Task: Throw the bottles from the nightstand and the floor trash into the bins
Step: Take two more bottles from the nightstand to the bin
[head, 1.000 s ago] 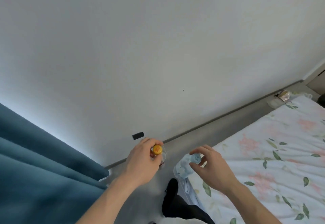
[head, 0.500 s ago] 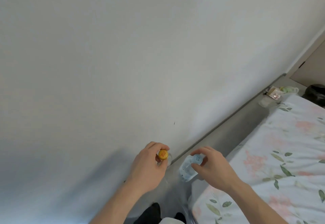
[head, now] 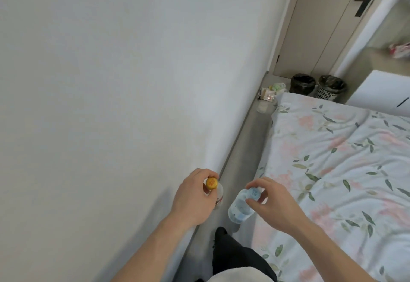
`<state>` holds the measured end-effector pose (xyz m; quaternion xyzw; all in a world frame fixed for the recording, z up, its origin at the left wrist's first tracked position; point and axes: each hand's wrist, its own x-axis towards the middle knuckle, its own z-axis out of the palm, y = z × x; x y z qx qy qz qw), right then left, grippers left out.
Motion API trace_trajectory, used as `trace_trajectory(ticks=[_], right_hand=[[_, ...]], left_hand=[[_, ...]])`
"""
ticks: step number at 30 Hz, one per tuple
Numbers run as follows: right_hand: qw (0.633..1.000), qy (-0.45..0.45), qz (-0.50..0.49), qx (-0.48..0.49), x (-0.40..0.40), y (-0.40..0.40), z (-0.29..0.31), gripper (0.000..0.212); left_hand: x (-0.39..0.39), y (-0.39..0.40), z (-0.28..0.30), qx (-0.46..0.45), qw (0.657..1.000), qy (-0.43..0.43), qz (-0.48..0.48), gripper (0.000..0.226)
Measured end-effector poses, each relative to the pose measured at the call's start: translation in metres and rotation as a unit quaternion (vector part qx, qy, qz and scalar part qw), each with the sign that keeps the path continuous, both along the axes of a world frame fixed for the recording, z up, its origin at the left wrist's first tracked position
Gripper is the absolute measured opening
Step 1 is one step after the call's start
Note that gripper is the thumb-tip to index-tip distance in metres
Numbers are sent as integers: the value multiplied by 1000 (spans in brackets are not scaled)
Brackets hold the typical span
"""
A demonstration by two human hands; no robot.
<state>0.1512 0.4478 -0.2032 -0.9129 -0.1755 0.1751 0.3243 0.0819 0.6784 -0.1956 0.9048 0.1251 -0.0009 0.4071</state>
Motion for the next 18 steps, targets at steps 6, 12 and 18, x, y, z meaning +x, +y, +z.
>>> trace_trajectory(ticks=[6, 12, 18], right_hand=[[998, 6, -63, 4, 68, -7, -1, 22], [995, 16, -98, 22, 163, -16, -7, 22], [992, 15, -120, 24, 283, -47, 6, 22]], left_hand=[[92, -1, 4, -16, 999, -16, -39, 26], [208, -8, 0, -20, 998, -4, -60, 25], [344, -34, 9, -21, 996, 0, -83, 25]])
